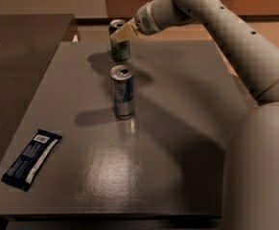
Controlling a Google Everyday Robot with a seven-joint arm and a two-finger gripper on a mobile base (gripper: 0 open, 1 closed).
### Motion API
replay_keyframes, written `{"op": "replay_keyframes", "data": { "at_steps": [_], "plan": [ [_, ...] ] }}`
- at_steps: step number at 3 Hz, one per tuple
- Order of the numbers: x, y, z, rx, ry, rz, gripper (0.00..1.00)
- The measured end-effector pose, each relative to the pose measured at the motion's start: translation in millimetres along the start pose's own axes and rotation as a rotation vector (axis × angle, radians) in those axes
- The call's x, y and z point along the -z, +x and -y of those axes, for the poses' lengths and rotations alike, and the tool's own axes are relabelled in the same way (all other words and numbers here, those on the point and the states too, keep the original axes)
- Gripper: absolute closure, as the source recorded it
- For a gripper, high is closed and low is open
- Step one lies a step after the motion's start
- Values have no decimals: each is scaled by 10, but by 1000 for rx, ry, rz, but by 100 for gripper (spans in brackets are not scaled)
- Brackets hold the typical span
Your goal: Move green can near rxbar blueberry
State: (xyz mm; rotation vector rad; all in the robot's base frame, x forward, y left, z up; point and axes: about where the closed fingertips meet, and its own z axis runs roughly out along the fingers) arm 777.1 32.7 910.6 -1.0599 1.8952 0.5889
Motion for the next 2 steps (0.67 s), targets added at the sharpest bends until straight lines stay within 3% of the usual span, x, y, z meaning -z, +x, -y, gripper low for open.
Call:
{"op": "replay_keyframes", "data": {
  "at_steps": [2],
  "plan": [
    [261,-157,2,38,21,42,88]
  ]
}}
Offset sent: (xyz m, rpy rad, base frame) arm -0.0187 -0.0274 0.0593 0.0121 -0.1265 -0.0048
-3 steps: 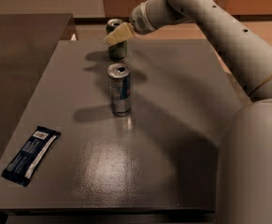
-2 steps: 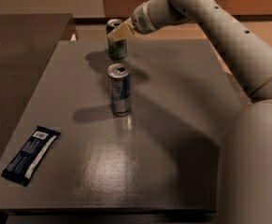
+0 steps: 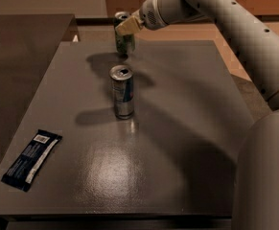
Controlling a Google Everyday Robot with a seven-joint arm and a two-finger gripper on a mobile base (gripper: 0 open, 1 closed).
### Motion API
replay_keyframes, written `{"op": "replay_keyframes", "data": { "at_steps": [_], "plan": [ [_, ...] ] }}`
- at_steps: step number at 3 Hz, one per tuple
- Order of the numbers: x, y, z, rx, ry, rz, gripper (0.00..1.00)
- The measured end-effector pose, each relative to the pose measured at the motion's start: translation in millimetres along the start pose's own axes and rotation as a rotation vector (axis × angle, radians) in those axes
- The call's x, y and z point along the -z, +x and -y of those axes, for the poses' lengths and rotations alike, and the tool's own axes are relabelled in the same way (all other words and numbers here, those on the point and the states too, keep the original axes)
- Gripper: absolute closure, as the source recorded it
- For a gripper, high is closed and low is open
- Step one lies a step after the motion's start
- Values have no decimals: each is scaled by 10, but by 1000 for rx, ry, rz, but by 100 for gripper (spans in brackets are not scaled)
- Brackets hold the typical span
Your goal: Move green can near rxbar blueberry
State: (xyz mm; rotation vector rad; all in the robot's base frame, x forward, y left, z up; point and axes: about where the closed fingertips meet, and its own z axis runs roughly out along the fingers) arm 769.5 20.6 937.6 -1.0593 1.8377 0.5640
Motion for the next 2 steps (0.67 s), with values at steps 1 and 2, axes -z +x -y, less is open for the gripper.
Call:
{"op": "replay_keyframes", "data": {
  "at_steps": [1,2],
  "plan": [
    [344,-184,-121,58,1,5,100],
    [709,-359,-363,128,-42,18,100]
  ]
}}
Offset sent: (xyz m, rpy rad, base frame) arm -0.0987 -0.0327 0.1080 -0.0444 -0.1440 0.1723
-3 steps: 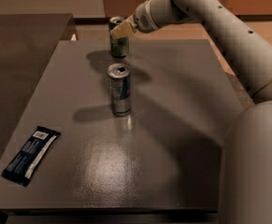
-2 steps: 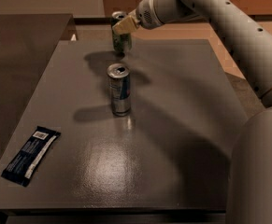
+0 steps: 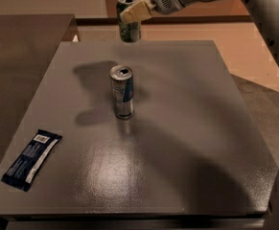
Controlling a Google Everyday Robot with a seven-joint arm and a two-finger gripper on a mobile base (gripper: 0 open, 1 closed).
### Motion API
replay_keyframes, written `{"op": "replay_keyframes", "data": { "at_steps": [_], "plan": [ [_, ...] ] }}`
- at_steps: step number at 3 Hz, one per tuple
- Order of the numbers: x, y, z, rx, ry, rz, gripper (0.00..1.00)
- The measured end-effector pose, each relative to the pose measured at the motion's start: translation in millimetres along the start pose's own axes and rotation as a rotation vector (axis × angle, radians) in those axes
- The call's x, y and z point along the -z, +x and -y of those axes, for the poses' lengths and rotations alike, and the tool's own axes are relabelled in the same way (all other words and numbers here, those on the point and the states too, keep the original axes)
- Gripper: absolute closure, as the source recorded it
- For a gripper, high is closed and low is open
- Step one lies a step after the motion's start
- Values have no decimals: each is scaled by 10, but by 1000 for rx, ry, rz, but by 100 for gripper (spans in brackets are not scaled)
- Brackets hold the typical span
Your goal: Move green can near rxbar blueberry
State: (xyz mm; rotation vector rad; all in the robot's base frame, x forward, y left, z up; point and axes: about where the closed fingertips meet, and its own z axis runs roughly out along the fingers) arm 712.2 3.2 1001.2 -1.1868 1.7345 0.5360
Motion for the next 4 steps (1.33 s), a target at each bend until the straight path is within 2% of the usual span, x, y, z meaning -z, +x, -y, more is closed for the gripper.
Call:
{"op": "replay_keyframes", "data": {
  "at_steps": [1,2,3,4],
  "plan": [
    [-1,0,-1,0,0,0,100],
    [2,-74,-198,30,-39,26,100],
    [14,-208,-606,66,-110,66,100],
    [7,-250,-1093,105,-190,72,100]
  ]
}}
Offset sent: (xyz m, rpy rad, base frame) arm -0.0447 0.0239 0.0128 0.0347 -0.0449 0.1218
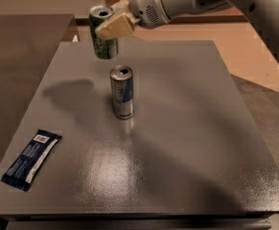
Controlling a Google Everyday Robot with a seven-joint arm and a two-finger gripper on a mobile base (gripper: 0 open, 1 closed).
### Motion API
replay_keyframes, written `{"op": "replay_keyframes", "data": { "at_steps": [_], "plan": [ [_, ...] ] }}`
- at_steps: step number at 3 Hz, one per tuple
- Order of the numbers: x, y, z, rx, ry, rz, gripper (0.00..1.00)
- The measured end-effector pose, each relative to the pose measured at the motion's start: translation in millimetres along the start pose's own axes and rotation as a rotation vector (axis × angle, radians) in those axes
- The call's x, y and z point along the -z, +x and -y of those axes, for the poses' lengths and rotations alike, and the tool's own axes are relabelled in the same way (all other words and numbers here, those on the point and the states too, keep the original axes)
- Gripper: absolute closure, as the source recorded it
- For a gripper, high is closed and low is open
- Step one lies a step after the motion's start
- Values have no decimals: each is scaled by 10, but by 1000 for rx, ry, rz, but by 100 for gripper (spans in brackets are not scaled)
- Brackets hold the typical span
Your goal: Move green can near rxbar blueberry
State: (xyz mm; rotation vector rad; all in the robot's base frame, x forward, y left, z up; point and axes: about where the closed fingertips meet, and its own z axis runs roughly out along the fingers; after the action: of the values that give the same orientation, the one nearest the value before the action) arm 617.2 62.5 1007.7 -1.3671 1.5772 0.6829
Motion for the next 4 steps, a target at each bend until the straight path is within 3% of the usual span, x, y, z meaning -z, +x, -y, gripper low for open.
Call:
{"op": "replay_keyframes", "data": {
  "at_steps": [2,4],
  "plan": [
    [-175,76,-840,80,-167,-61,100],
    [-253,19,-1416,145,-301,-74,100]
  ]
}}
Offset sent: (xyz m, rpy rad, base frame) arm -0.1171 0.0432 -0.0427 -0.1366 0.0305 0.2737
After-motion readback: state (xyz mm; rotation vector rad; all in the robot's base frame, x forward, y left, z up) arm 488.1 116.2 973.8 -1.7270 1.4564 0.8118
